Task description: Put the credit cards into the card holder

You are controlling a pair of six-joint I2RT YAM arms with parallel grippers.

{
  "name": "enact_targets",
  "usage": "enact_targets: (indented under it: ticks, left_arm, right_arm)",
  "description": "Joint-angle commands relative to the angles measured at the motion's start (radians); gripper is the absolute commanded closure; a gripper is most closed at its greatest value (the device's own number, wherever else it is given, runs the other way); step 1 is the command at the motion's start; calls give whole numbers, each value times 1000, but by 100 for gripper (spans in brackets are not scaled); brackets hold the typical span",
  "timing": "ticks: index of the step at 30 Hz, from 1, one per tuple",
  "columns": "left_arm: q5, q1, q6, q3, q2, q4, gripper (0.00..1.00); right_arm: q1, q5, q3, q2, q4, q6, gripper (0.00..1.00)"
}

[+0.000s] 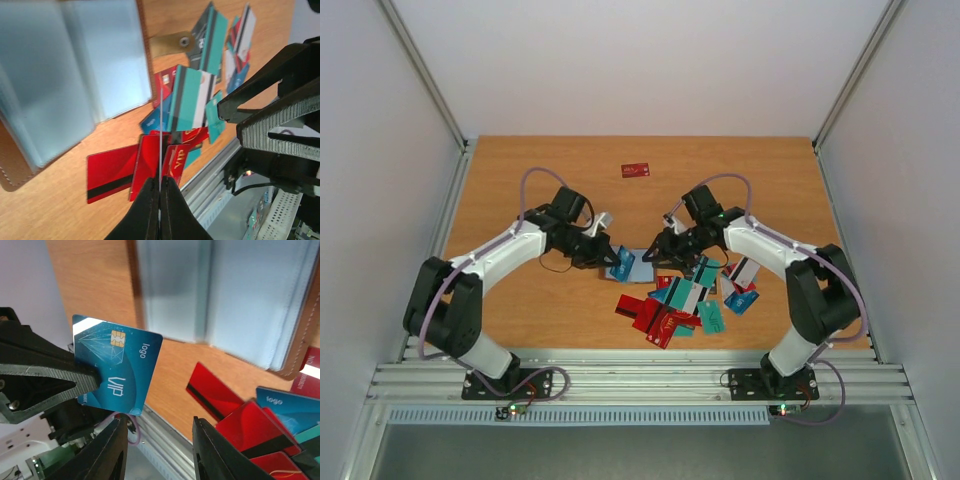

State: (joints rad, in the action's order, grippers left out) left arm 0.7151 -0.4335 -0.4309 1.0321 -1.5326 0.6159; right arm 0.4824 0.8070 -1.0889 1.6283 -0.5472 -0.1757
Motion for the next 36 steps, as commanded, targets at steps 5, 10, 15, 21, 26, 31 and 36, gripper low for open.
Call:
enact_targets:
  ticks: [5,10,15,21,26,31,36]
  left_arm:
    - [23,41,91,-32,-113,-27,100]
    - [27,50,110,13,-191,-20,100]
    - [6,54,141,61,-240,18,100]
    - [11,58,150,94,-278,26,100]
    - [1,58,154,104,-297,27,100]
    - [1,58,165,119,-321,34,100]
    - [-17,58,168,125,-320,41,100]
  right_arm:
    - [-4,-4,-62,149,30,58,68]
    - [-4,-12,-106,216,13,86,72]
    - [-5,-22,-130,273,3,100,75]
    - [-24,-17,-126,308,10,108,77]
    - [-39,-17,-118,329,6,129,77]
    - [-59,-10,-105,349,6,144,78]
    - [-62,-8,-102,375,4,157,80]
